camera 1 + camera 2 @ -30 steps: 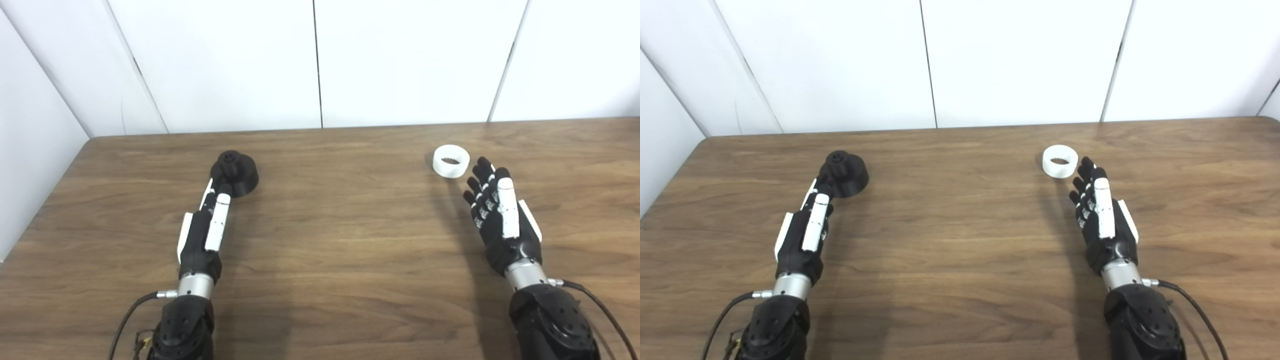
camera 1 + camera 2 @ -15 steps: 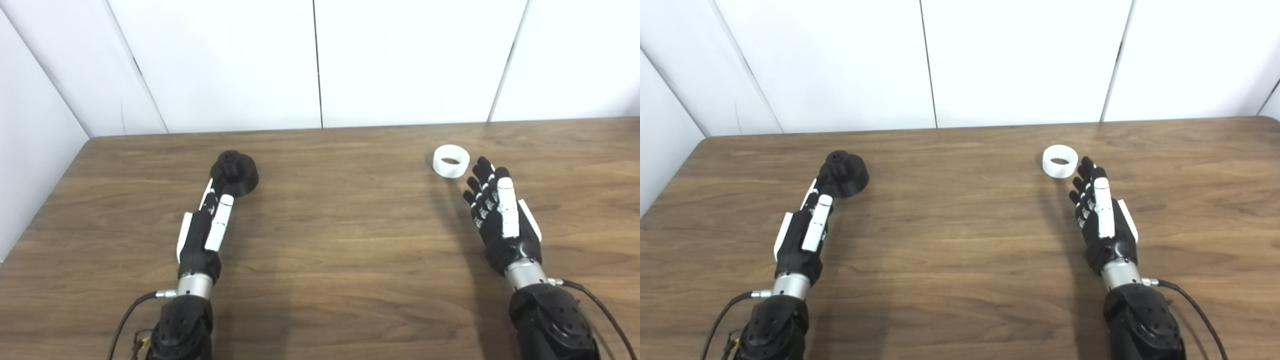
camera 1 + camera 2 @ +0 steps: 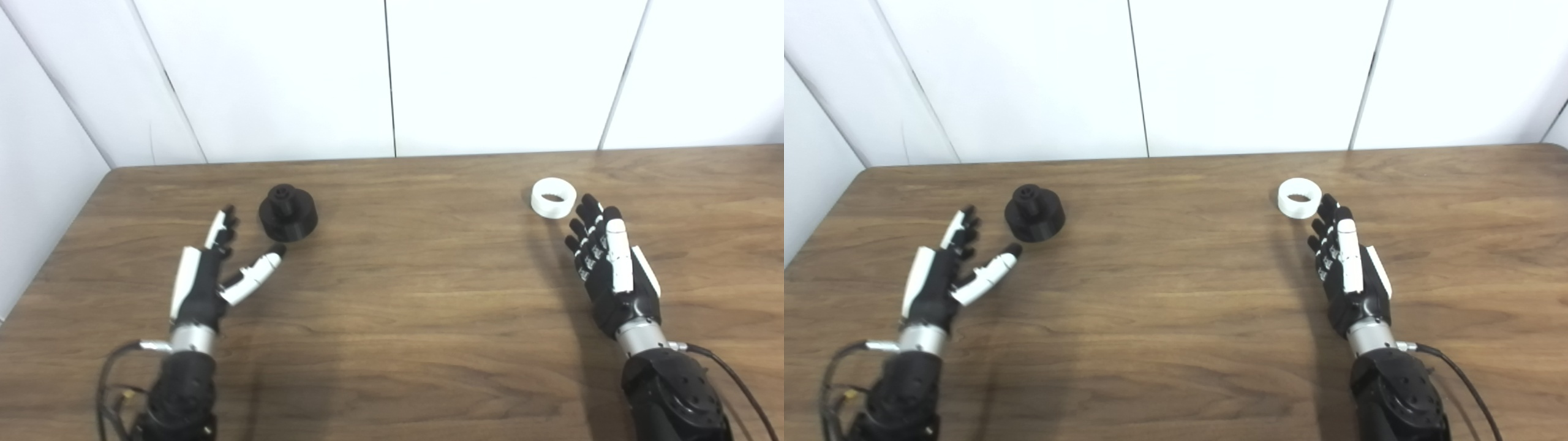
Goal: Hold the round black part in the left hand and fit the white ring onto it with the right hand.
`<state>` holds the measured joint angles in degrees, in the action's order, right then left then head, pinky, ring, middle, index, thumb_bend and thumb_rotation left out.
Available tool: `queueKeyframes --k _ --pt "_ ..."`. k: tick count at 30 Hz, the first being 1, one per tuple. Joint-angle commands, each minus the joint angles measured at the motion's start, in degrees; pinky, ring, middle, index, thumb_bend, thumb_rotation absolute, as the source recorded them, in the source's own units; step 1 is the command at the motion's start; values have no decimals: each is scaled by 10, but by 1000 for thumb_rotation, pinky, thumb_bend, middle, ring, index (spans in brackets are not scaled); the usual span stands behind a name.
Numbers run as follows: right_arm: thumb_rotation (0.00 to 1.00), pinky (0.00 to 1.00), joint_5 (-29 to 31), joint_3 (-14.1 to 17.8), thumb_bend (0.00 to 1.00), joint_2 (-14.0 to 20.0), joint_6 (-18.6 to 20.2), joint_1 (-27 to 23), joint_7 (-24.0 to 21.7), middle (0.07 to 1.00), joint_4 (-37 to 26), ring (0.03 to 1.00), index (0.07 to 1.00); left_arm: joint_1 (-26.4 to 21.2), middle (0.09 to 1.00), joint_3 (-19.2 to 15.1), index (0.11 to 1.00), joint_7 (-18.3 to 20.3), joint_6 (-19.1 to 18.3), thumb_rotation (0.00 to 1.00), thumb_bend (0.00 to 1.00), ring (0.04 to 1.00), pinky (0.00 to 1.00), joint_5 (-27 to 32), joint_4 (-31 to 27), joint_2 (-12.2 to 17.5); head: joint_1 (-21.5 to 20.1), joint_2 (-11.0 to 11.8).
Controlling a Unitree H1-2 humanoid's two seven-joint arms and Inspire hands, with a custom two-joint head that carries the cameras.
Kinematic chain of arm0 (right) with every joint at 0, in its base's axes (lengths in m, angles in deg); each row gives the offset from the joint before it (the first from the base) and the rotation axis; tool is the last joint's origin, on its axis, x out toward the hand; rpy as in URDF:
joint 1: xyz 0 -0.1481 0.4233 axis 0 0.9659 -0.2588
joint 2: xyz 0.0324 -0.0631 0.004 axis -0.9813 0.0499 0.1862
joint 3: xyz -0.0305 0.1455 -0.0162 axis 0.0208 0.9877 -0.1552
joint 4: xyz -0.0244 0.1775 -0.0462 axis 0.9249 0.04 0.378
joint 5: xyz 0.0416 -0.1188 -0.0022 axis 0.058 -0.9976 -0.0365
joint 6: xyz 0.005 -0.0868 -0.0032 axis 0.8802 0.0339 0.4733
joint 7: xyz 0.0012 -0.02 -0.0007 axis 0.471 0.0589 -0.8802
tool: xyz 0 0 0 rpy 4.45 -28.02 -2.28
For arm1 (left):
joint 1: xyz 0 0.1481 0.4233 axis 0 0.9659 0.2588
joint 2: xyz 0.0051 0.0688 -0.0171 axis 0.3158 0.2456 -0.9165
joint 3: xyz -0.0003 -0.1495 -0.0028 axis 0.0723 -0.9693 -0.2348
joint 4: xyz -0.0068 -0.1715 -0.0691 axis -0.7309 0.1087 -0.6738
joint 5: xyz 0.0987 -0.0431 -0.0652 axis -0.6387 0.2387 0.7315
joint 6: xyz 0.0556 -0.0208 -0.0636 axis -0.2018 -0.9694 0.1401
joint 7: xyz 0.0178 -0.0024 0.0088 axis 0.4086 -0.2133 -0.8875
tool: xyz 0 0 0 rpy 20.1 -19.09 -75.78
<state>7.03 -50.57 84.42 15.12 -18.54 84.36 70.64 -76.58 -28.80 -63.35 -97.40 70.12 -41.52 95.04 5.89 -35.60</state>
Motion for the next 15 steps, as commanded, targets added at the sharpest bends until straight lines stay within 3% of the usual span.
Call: queueKeyframes --k 1,9,15 --pt "1000 1000 4 -1 452 -3 -20 -23 -6 1000 -11 1000 974 -41 993 1 1000 14 -7 441 911 978 896 -23 -9 40 1 1" --pt "1000 1000 1 -2 461 -4 -23 -24 -5 1000 -6 1000 974 -96 977 0 999 55 -34 393 937 944 839 -61 26 103 0 2" --pt "1000 1000 1 -1 468 -3 -25 -24 -5 1000 -8 1000 969 -142 977 16 990 99 -34 401 966 969 883 -107 70 132 -3 5"
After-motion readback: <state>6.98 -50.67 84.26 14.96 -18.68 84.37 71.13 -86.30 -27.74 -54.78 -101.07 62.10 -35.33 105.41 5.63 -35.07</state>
